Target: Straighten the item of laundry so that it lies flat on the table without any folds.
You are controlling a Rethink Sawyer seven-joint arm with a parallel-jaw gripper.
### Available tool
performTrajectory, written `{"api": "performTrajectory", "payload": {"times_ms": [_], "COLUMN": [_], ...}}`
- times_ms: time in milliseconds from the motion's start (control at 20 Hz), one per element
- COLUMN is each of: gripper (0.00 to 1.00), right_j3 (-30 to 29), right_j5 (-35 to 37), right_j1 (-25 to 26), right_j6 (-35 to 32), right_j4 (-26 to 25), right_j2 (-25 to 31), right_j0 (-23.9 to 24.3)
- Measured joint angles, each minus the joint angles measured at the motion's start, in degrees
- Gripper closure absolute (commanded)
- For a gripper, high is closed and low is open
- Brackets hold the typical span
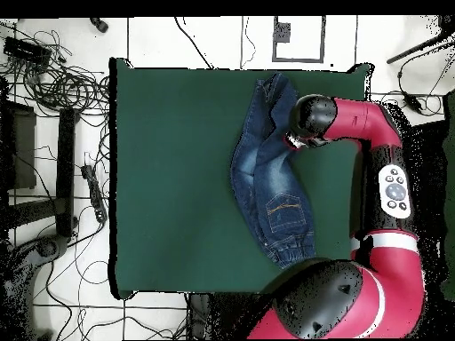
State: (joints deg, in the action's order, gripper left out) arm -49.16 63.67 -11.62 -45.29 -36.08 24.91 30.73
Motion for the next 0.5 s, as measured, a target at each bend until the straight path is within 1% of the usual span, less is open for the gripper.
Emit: {"api": "performTrajectory", "payload": {"times_ms": [300, 400, 500], "gripper": [0.0, 0.0, 0.0], "right_j3": [-5.69, -9.41, -11.53], "right_j5": [-2.77, -4.88, -6.21], "right_j1": [-3.8, -6.35, -7.88], "right_j6": [0.0, 0.0, 0.0], "right_j4": [0.02, 0.06, 0.14], "right_j2": [-0.25, -0.51, -0.66], "right_j0": [0.71, 0.82, 0.78]}}
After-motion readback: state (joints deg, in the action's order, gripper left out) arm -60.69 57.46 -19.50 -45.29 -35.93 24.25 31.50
